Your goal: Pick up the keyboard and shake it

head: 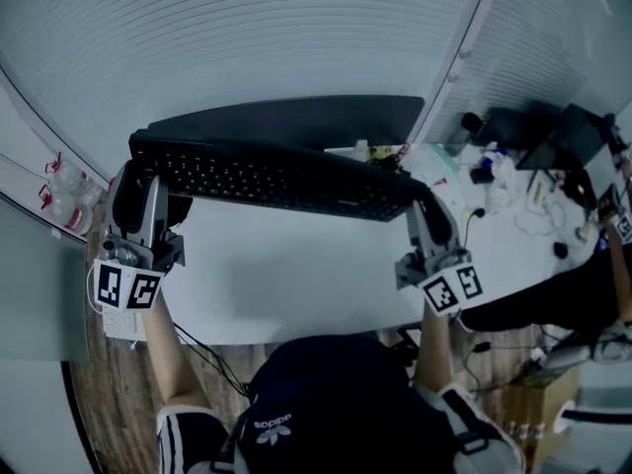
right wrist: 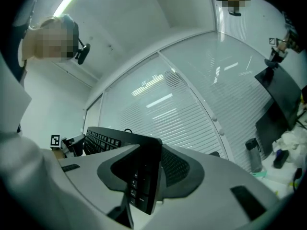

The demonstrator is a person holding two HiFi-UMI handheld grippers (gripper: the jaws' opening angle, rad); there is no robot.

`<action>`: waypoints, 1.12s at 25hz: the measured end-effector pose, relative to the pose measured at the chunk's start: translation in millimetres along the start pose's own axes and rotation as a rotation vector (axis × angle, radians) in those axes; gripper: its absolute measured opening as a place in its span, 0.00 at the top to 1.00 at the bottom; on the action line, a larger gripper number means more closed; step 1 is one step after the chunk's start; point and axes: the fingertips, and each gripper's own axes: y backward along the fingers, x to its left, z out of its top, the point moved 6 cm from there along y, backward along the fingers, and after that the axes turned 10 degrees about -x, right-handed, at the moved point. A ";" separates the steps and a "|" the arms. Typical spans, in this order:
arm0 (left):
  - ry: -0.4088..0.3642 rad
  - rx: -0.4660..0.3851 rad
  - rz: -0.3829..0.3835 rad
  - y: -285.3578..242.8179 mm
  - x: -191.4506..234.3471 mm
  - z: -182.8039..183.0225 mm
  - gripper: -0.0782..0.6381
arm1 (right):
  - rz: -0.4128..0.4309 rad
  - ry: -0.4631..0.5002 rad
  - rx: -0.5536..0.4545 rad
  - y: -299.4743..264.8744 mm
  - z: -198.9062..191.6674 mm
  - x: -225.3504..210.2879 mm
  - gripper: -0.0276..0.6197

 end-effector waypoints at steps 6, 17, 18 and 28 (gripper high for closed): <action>0.033 -0.018 -0.012 -0.4 -1.6 2.2 0.59 | -0.010 0.013 -0.032 -4.7 6.6 -0.2 0.76; 0.044 -0.019 -0.022 -1.7 1.3 3.4 0.59 | -0.022 -0.006 -0.003 4.2 -2.3 -1.2 0.76; 0.045 -0.019 -0.021 -2.2 0.6 2.9 0.59 | -0.032 -0.016 -0.010 -1.4 -2.5 -3.3 0.76; 0.071 -0.041 -0.008 0.6 1.5 1.6 0.59 | -0.015 0.008 -0.022 -4.0 12.8 0.8 0.76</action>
